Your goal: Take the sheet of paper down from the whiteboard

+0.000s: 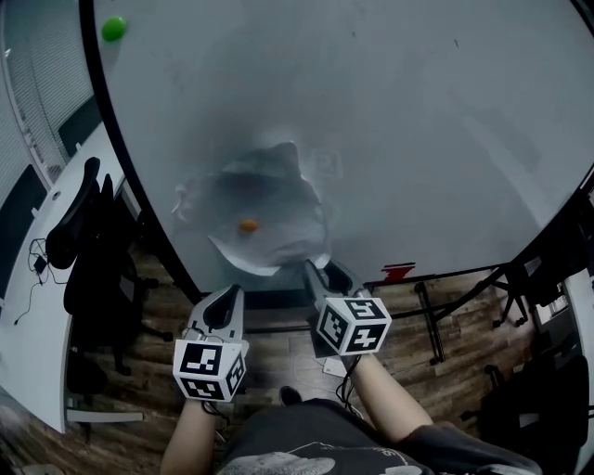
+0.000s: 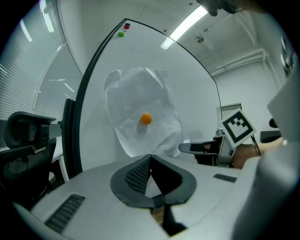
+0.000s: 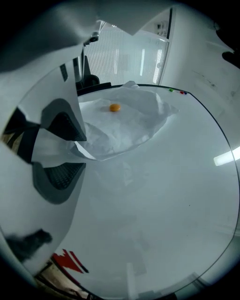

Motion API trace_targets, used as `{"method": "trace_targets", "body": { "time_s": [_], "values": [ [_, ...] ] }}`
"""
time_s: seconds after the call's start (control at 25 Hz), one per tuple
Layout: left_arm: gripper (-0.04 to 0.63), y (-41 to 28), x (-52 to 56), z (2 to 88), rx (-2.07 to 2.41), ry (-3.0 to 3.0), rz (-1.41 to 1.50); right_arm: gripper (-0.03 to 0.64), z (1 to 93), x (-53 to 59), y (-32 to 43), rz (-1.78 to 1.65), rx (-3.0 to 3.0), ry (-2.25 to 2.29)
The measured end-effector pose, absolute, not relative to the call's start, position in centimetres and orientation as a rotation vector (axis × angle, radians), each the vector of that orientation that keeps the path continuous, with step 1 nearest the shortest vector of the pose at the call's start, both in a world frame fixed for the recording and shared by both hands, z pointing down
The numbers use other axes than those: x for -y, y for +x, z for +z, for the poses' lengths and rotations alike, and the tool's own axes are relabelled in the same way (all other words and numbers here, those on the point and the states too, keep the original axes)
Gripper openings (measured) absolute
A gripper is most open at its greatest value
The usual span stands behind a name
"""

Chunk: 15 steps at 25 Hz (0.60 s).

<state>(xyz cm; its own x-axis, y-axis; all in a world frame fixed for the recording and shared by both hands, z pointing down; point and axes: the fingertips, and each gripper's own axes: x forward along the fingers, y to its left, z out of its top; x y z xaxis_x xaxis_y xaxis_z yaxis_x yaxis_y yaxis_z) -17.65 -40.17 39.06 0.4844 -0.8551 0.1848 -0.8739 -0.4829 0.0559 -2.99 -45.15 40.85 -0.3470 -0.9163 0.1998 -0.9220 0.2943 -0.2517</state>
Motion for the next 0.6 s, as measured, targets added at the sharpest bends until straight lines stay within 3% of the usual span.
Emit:
{"method": "trace_targets", "body": {
  "time_s": [0.12,0.28,0.6],
  "values": [
    [0.012,-17.3,40.7,38.8,1.512,2.589,0.208,0.132,40.5,45.5,-2.7,0.435,2.487,1.798],
    [0.014,-16.7,41.4,38.6,1.513,2.594,0.215,0.035,40.6,46.0,-2.0,0.399,2.453,1.813],
    [0.014,-16.5,43.7,36.8,1.614,2.603,0.191,0.025,40.7,46.3,-1.3,0.432,2.476,1.792]
  ]
}}
